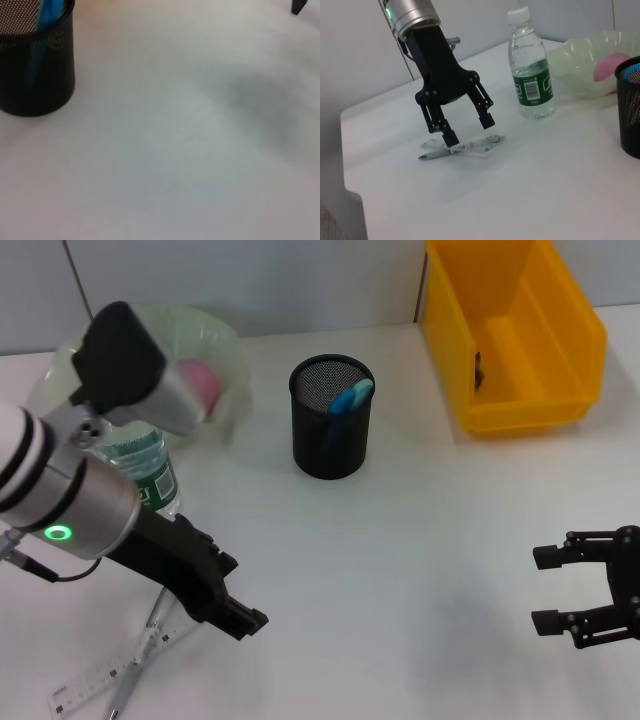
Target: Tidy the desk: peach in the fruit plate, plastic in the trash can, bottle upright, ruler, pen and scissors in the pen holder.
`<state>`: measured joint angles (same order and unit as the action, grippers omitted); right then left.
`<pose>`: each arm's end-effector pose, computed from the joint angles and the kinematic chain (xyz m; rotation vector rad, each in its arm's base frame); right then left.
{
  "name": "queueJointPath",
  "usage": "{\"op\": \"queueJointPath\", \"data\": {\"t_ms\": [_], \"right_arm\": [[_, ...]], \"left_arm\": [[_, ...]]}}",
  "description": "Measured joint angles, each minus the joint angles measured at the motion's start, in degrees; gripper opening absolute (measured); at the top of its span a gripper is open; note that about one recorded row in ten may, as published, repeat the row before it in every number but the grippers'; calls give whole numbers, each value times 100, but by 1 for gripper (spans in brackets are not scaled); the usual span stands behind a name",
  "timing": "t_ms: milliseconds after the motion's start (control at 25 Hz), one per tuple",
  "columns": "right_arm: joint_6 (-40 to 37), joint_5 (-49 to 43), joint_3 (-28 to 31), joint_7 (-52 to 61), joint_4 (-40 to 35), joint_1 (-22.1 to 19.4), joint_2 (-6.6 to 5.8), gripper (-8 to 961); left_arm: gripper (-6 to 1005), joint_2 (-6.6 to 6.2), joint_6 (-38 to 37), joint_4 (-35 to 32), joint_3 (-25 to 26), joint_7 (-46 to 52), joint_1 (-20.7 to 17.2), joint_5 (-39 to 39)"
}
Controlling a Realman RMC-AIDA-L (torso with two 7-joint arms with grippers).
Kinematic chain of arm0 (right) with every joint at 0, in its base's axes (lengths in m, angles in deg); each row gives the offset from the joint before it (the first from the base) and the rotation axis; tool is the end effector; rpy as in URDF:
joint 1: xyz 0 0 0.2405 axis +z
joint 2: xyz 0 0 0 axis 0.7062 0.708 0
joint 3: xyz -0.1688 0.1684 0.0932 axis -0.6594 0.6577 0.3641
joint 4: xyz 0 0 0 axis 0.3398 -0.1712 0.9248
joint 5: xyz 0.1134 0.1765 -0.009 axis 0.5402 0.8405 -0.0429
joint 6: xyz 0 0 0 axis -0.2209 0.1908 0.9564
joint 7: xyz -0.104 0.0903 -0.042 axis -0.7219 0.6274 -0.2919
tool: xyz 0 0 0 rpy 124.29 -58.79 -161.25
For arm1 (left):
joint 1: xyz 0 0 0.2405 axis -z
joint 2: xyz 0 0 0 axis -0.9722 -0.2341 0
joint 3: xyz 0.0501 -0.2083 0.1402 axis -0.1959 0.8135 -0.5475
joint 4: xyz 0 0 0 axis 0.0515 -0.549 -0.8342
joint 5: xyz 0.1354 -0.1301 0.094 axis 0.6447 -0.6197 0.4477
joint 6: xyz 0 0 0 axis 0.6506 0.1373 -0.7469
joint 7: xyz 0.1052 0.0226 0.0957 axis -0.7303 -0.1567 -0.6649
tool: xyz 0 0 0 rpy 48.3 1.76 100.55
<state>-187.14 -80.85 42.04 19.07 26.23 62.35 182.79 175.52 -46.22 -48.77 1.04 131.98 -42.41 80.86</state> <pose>0.3114 0.2587 0.0651 -2.8640 0.6424 0.4568 -0.1541 0.3241 -0.0245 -2.9691 -0.6316 0.4373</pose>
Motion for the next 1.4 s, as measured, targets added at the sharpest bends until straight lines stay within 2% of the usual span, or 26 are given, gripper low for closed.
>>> {"op": "queueJointPath", "data": {"t_ms": [320,600,1000,1400], "right_arm": [[4,-80,83,0,0,4,-2,835],[3,-86,93,0,-2,7,-8,834],[3,-88,153,0,-9,7,-6,834],[3,-88,155,0,-9,-11,4,834]], "left_arm": [[766,23,223,-554,-872,687,-66,616],[765,38,413,-607,-1361,944,-51,1160],[763,38,470,-485,-1496,888,-28,1202],[759,28,682,21,-1408,718,122,1207]]}}
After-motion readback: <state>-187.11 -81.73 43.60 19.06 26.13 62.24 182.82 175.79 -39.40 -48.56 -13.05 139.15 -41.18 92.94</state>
